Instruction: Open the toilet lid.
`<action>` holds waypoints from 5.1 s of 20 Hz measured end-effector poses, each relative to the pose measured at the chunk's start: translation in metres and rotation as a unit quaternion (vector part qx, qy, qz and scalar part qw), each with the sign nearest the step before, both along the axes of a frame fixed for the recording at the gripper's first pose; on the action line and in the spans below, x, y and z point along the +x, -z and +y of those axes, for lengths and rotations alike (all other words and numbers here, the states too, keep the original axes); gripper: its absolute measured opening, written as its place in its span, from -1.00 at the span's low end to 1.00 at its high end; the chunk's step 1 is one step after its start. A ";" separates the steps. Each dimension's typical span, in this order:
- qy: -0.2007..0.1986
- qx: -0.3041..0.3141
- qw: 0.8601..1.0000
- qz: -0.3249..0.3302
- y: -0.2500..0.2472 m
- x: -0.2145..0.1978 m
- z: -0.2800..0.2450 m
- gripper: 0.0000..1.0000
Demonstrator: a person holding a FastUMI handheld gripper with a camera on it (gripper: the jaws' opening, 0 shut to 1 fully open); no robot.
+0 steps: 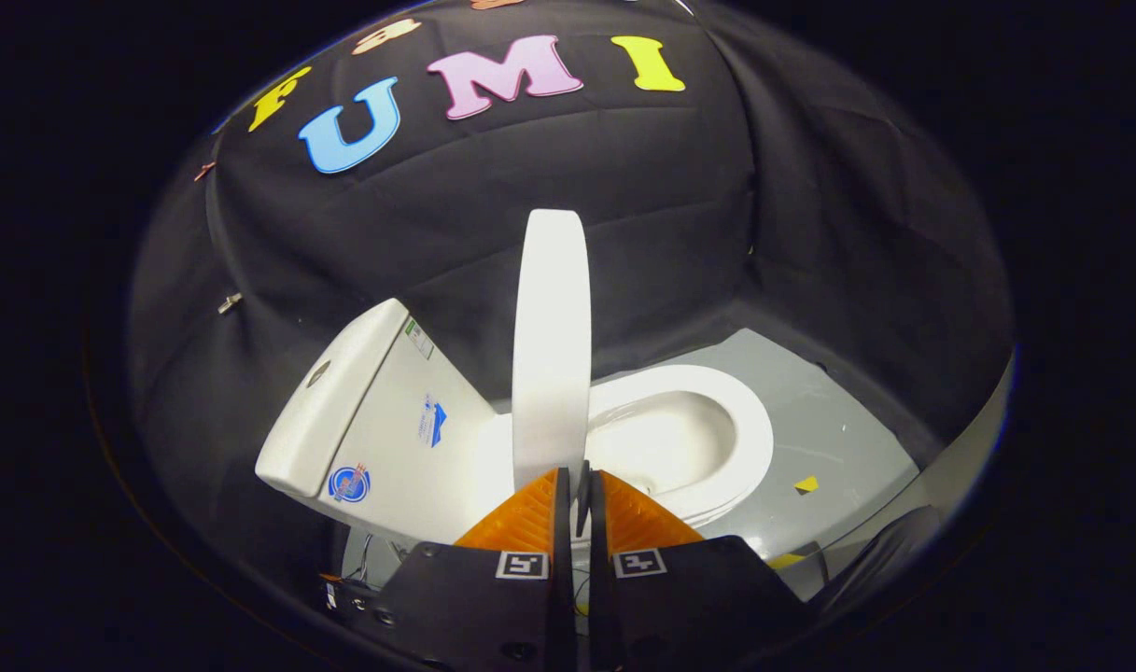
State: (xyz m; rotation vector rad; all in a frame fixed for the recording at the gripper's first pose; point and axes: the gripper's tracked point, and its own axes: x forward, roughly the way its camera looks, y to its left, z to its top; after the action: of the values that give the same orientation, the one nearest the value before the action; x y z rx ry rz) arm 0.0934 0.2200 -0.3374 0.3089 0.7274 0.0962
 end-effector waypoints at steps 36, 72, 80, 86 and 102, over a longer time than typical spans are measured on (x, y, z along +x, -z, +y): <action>-0.122 -0.151 0.974 -0.112 -0.026 -0.017 0.185 -0.68; -0.103 -0.101 0.958 -0.247 -0.197 -0.026 0.068 0.97; -0.058 -0.075 0.951 -0.293 -0.250 -0.035 -0.009 0.97; -0.020 -0.071 0.943 -0.325 -0.283 -0.045 -0.069 0.97; 0.023 -0.126 0.918 -0.374 -0.310 -0.035 -0.149 0.97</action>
State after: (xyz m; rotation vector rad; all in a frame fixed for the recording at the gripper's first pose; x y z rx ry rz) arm 0.0584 0.0708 -0.0278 0.0253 -0.0343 0.0661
